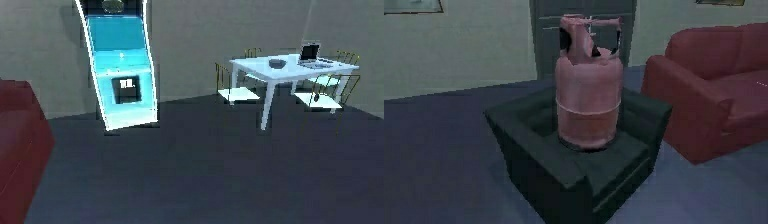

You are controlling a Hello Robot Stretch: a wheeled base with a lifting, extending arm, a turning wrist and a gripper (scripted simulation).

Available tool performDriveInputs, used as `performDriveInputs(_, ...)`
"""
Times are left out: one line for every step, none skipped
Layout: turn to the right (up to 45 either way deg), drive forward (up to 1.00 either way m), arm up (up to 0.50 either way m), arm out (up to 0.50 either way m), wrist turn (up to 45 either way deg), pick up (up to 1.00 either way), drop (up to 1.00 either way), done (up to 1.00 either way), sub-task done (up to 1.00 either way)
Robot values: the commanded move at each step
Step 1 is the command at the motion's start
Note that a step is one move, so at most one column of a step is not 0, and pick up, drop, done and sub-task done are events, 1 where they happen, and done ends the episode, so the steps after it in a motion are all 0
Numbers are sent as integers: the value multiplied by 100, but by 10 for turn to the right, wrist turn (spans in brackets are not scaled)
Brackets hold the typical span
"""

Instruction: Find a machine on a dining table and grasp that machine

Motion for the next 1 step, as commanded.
performDriveInputs(210, 0, 0, 0, 0, 0, 0, 0, 0)
